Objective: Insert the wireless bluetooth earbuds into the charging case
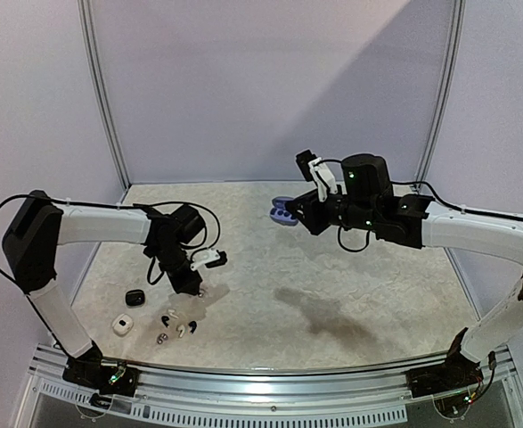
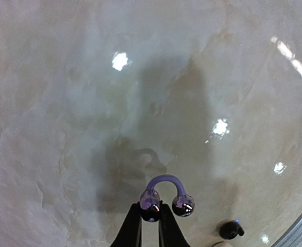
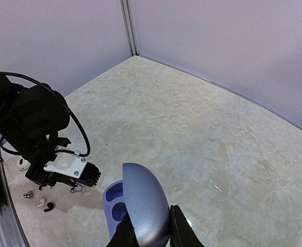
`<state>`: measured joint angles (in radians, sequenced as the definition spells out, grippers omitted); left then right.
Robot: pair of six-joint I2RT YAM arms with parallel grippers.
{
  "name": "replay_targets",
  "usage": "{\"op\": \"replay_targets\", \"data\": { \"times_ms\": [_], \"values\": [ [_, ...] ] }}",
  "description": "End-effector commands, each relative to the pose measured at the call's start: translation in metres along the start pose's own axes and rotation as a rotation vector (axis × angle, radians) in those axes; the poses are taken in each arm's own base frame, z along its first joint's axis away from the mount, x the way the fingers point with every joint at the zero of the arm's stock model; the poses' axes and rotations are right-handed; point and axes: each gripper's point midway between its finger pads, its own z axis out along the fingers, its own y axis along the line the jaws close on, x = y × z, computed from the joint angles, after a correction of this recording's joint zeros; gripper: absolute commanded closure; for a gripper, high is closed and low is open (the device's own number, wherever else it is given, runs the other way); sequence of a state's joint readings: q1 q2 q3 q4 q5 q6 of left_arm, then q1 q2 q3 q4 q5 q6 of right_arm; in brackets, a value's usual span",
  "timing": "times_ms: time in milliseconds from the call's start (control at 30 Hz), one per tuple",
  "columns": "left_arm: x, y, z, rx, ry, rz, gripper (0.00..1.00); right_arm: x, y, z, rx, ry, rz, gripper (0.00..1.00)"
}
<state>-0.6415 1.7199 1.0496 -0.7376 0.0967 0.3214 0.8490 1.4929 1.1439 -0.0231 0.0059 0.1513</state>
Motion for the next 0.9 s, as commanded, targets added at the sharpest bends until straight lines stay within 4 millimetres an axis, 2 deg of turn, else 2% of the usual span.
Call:
{"op": "replay_targets", "data": {
  "times_ms": [0, 233, 367, 467, 633, 700, 867],
  "values": [
    [-0.031, -0.034, 0.007, 0.041, 0.007, 0.043, 1.0, 0.014, -0.033, -0.013, 0.118, 0.026, 0.019, 0.92],
    [-0.085, -0.077, 0.026, 0.042, 0.016, 0.177, 1.0, 0.029, -0.086, -0.054, 0.251, -0.006, 0.073, 0.92],
    [-0.116, -0.1, 0.037, 0.056, -0.022, 0.228, 1.0, 0.034, -0.108, -0.074, 0.31, -0.032, 0.105, 0.92],
    [-0.134, -0.116, 0.046, 0.062, -0.052, 0.245, 1.0, 0.032, -0.114, -0.082, 0.322, -0.046, 0.11, 0.92],
    [-0.142, -0.138, 0.06, 0.084, -0.053, 0.241, 1.0, 0.032, -0.112, -0.086, 0.289, -0.034, 0.095, 0.92],
    [-0.145, -0.145, 0.058, 0.112, -0.058, 0.236, 0.91, 0.03, -0.109, -0.086, 0.267, -0.03, 0.09, 0.92],
    [-0.144, -0.152, 0.037, 0.16, -0.067, 0.281, 0.52, 0.019, -0.102, -0.088, 0.2, -0.039, 0.075, 0.92]
  ]
}}
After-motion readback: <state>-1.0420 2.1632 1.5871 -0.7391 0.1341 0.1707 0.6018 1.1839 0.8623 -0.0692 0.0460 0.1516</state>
